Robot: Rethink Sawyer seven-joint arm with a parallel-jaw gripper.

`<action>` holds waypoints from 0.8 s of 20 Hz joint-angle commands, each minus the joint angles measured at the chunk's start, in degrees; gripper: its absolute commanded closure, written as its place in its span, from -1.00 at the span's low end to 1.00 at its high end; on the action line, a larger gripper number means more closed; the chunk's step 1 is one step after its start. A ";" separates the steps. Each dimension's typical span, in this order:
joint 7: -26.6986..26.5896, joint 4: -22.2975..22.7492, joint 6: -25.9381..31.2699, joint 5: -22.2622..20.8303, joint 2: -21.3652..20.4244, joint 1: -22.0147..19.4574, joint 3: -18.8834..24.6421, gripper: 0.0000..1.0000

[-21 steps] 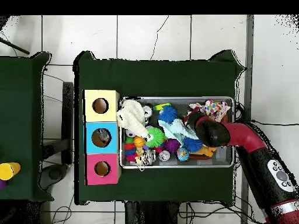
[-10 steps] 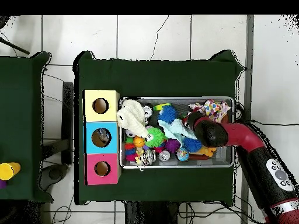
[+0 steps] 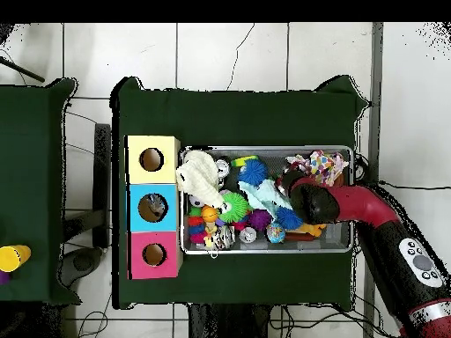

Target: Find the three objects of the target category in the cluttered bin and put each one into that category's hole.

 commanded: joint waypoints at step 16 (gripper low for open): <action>7.70 5.02 -0.68 -0.78 -6.04 2.38 -8.52 -1.00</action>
